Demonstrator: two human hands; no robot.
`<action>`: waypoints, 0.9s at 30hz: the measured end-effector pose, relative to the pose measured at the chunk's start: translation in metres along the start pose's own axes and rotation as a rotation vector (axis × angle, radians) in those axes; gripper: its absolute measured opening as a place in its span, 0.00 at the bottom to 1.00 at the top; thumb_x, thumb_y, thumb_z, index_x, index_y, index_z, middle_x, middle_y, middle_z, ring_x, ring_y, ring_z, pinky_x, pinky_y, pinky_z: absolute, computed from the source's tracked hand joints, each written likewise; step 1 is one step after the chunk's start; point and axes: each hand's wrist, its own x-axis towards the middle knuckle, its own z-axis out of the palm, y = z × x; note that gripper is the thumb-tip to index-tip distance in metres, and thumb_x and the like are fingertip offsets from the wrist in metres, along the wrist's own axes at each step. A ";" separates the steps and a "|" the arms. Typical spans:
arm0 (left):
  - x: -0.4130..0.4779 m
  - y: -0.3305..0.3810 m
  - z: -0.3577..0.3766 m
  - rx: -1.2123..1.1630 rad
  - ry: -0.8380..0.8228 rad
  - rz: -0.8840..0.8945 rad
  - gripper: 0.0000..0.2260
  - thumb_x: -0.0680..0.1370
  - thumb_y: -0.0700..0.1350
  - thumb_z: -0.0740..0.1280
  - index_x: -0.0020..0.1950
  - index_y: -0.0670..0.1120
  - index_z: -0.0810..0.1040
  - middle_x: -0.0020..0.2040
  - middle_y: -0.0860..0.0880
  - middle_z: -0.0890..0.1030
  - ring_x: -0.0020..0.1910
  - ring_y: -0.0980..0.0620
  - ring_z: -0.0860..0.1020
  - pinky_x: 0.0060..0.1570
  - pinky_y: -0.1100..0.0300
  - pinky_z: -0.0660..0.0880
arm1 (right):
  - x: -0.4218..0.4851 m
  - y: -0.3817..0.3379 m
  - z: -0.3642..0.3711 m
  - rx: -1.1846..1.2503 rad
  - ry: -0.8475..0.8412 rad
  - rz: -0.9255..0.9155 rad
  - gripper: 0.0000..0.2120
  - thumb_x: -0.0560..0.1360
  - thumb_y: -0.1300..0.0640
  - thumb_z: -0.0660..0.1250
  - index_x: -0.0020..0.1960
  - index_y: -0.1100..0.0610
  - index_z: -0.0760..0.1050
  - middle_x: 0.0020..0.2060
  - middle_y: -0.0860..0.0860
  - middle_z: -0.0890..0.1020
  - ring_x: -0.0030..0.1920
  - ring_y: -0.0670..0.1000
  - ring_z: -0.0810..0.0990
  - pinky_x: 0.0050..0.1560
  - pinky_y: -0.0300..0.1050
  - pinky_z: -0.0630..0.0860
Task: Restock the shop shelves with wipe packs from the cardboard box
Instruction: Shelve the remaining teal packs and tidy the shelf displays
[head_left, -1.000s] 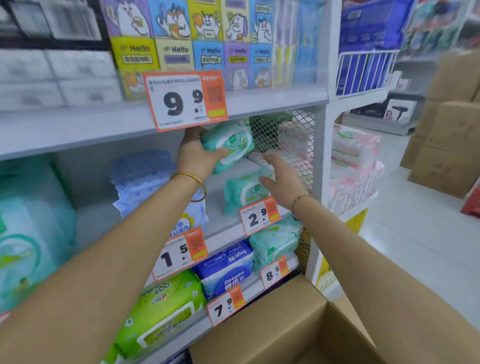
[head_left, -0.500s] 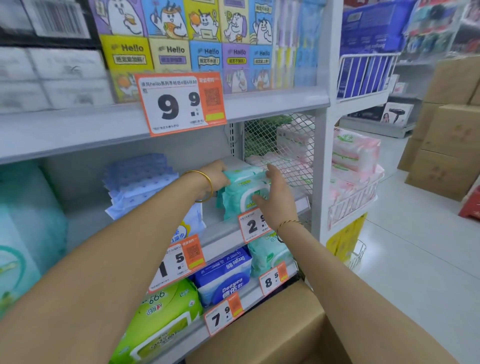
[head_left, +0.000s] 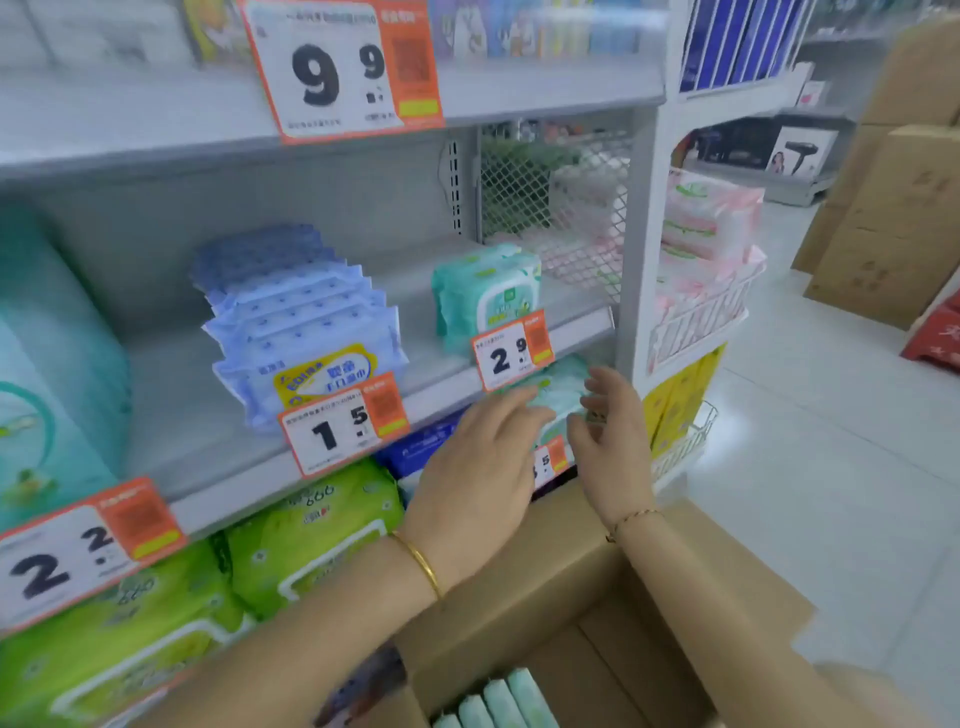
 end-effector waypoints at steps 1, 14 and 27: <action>-0.021 -0.002 0.016 0.009 -0.144 -0.001 0.19 0.73 0.42 0.56 0.63 0.45 0.74 0.66 0.45 0.73 0.64 0.47 0.71 0.66 0.59 0.64 | -0.019 0.021 0.002 -0.057 -0.060 0.061 0.23 0.74 0.67 0.62 0.67 0.58 0.65 0.58 0.53 0.72 0.54 0.51 0.75 0.56 0.46 0.74; -0.091 -0.075 0.095 0.287 -0.993 -0.044 0.17 0.79 0.49 0.59 0.67 0.47 0.68 0.67 0.47 0.68 0.64 0.44 0.68 0.62 0.48 0.70 | -0.176 0.215 0.085 -0.813 -1.198 0.530 0.22 0.77 0.59 0.59 0.70 0.52 0.61 0.67 0.60 0.64 0.60 0.62 0.72 0.59 0.54 0.74; -0.095 -0.077 0.092 0.223 -1.115 -0.088 0.15 0.80 0.50 0.58 0.65 0.48 0.67 0.63 0.47 0.69 0.62 0.45 0.69 0.60 0.47 0.71 | -0.234 0.276 0.092 -0.906 -1.349 0.570 0.24 0.76 0.58 0.59 0.69 0.46 0.57 0.65 0.59 0.63 0.57 0.62 0.74 0.58 0.56 0.76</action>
